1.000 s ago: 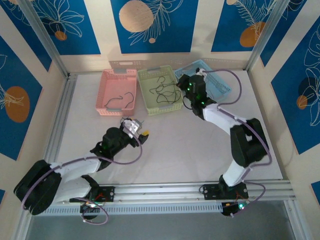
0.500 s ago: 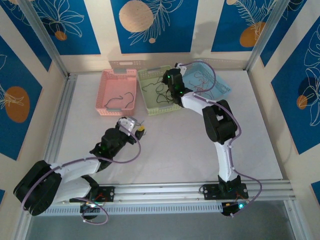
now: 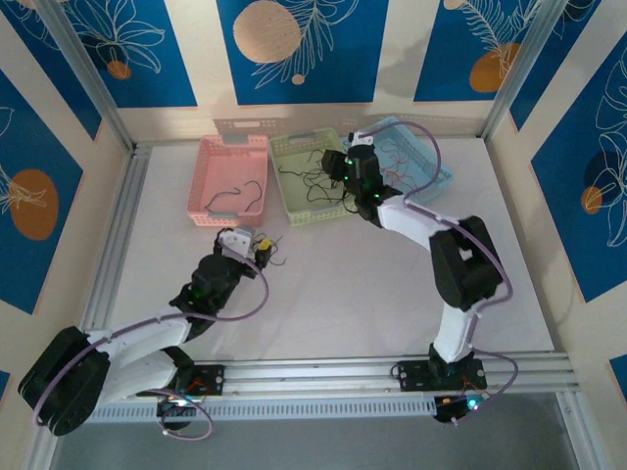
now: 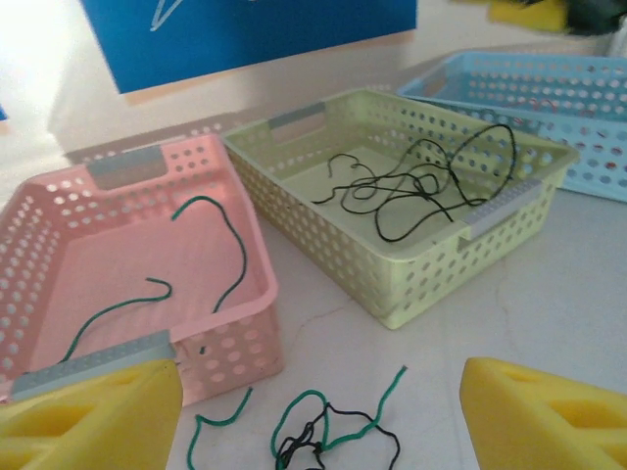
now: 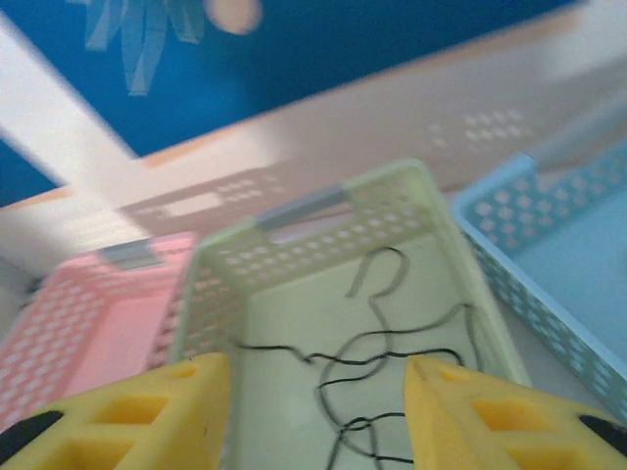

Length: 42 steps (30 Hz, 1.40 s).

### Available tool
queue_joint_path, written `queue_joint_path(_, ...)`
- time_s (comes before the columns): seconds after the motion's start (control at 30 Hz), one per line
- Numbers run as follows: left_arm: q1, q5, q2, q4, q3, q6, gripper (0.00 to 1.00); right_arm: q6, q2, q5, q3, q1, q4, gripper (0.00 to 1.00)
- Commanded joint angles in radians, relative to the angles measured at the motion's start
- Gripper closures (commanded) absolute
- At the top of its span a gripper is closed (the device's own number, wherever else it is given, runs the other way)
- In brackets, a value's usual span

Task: Untangle the cables

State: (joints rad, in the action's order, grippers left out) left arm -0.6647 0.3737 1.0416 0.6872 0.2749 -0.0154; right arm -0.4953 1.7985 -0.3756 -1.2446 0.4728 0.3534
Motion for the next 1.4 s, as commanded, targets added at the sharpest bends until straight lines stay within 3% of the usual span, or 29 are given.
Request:
queue_joint_path(0.0, 0.013, 0.103, -0.039, -0.015, -0.020, 0.045, 0.25, 0.152, -0.073, 0.312, 0.042, 0.006, 0.021, 0.51)
queue_joint_path(0.13, 0.020, 0.193, -0.091, -0.049, -0.032, 0.092, 0.25, 0.297, -0.054, 0.574, 0.039, 0.040, -0.083, 0.56)
queue_joint_path(0.23, 0.031, 0.254, -0.144, -0.081, -0.045, 0.133, 0.25, 0.415, -0.027, 0.670, 0.013, 0.085, -0.196, 0.56)
queue_joint_path(0.33, 0.041, 0.295, -0.198, -0.109, -0.063, 0.162, 0.25, 0.475, 0.019, 0.687, -0.016, 0.129, -0.294, 0.57)
queue_joint_path(0.63, 0.078, 0.288, -0.243, -0.141, -0.079, 0.207, 0.25, 0.386, 0.141, 0.542, -0.121, 0.206, -0.493, 0.60)
queue_joint_path(0.9, 0.084, 0.285, -0.249, -0.152, -0.078, 0.214, 0.25, 0.472, 0.244, 0.389, -0.212, 0.323, -0.554, 0.60)
queue_joint_path(1.37, 0.097, 0.303, -0.297, -0.168, -0.096, 0.233, 0.25, 0.518, 0.416, 0.266, -0.380, 0.355, -0.547, 0.48)
